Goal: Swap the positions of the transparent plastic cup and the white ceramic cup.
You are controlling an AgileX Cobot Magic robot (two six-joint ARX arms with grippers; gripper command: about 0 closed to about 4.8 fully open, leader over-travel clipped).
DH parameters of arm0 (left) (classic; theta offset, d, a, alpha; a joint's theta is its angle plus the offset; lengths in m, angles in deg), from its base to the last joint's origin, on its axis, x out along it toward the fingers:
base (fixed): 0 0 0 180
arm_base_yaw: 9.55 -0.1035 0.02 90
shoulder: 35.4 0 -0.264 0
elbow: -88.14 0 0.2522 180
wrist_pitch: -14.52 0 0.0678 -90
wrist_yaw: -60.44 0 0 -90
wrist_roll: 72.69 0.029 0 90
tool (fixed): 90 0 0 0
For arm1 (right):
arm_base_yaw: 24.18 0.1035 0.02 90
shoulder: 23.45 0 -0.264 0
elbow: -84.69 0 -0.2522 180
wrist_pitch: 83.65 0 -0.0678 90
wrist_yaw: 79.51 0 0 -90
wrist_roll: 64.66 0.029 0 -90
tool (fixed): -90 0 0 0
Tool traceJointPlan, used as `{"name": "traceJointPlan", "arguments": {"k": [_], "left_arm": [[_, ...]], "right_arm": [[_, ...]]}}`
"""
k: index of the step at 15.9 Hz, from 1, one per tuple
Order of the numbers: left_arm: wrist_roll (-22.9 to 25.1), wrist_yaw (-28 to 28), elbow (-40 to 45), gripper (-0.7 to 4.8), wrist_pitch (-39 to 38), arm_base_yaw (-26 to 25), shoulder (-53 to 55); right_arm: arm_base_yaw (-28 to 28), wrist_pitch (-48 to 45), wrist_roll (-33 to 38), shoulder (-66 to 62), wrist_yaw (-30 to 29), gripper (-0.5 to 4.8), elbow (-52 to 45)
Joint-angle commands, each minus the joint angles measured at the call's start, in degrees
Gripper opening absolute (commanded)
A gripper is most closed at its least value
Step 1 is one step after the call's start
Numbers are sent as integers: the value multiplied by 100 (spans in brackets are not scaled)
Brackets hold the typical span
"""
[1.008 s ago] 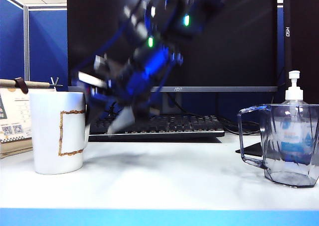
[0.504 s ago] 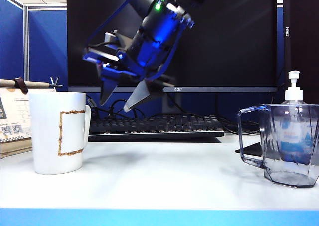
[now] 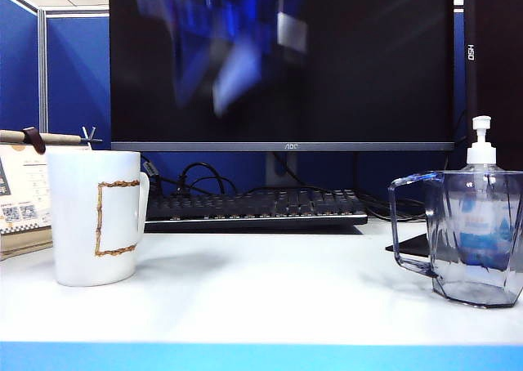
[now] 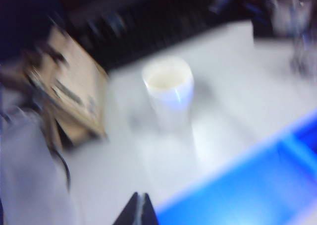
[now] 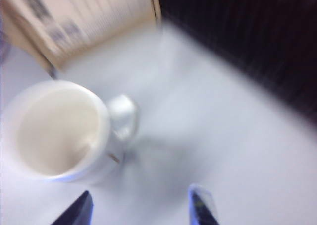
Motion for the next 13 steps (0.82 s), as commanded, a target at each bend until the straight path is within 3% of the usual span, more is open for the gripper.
{"name": "traceJointPlan", "arguments": {"k": [1, 3, 5, 8, 11, 13], "left_arm": [[66, 48, -17, -6, 859, -2, -343], [63, -46, -190, -6, 955, -9, -389], [33, -769, -476, -6, 1016, -11, -389], [68, -804, -933, -6, 1027, -11, -389], [487, -444, -1956, -6, 999, -44, -387], [1075, 326, -2601, -6, 535, -151, -387]], "right_arm": [[597, -164, -656, 809, 1012, 236, 39], [1104, -234, -885, 1438, 1635, 232, 35], [1751, -197, -1211, 2168, 2100, 232, 15], [2527, -151, -1482, 2859, 2798, 229, 15], [3720, -118, -1895, 3779, 4050, 205, 15], [4636, 164, -2116, 4415, 5346, 200, -2]]}}
